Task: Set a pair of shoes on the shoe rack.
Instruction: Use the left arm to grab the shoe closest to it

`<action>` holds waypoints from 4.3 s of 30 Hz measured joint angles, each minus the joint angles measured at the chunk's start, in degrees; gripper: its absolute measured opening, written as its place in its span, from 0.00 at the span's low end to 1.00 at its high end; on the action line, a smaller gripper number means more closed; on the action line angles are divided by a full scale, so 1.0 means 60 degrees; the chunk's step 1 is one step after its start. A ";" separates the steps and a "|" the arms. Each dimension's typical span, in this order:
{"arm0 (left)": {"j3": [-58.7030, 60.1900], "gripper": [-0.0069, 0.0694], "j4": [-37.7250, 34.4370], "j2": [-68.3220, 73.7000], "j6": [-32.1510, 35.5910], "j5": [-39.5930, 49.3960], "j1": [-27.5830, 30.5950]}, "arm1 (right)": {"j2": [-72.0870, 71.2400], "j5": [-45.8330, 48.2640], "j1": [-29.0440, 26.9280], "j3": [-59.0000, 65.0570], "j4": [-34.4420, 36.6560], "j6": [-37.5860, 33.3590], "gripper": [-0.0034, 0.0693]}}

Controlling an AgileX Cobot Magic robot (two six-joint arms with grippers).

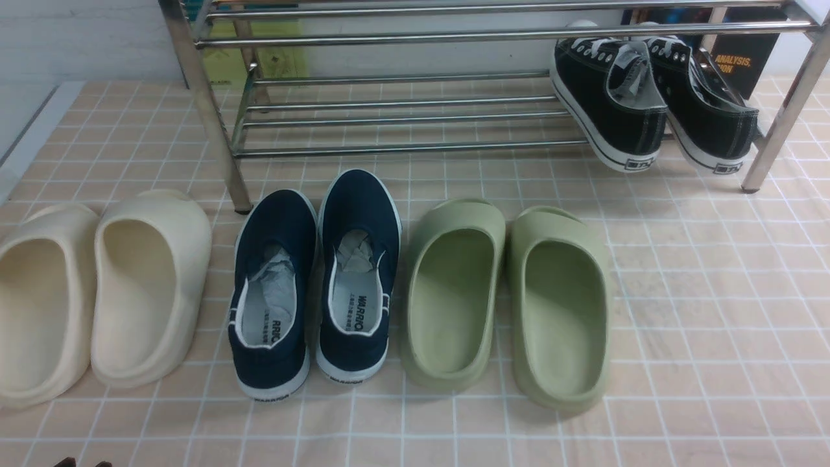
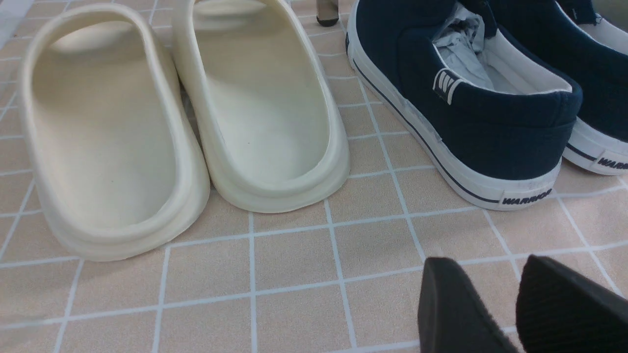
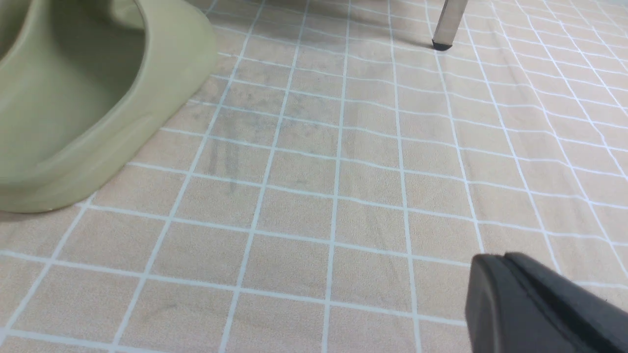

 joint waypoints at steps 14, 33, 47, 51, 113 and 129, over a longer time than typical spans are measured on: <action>0.0000 0.41 0.0000 0.0000 0.0000 0.0000 0.0000 | 0.0000 0.0000 0.0000 0.0000 0.0000 0.0000 0.05; 0.0000 0.41 0.0067 0.0000 0.0000 0.0000 0.0000 | 0.0000 0.0000 0.0000 0.0000 0.0000 0.0000 0.08; 0.0108 0.41 0.0159 0.0000 0.0000 -0.3960 0.0000 | 0.0000 0.0000 0.0000 0.0000 0.0000 0.0000 0.09; 0.0108 0.41 0.0159 0.0000 0.0000 -0.6758 0.0000 | 0.0000 0.0000 0.0000 0.0000 0.0000 0.0000 0.10; -1.0184 0.56 -0.0559 1.5517 -0.0785 0.2984 -0.0763 | 0.0000 0.0000 0.0000 0.0000 0.0000 0.0000 0.19; -1.0328 0.15 0.4327 1.5030 -0.5093 0.2849 -0.1797 | 0.0000 0.0000 0.0000 0.0000 0.0000 0.0000 0.22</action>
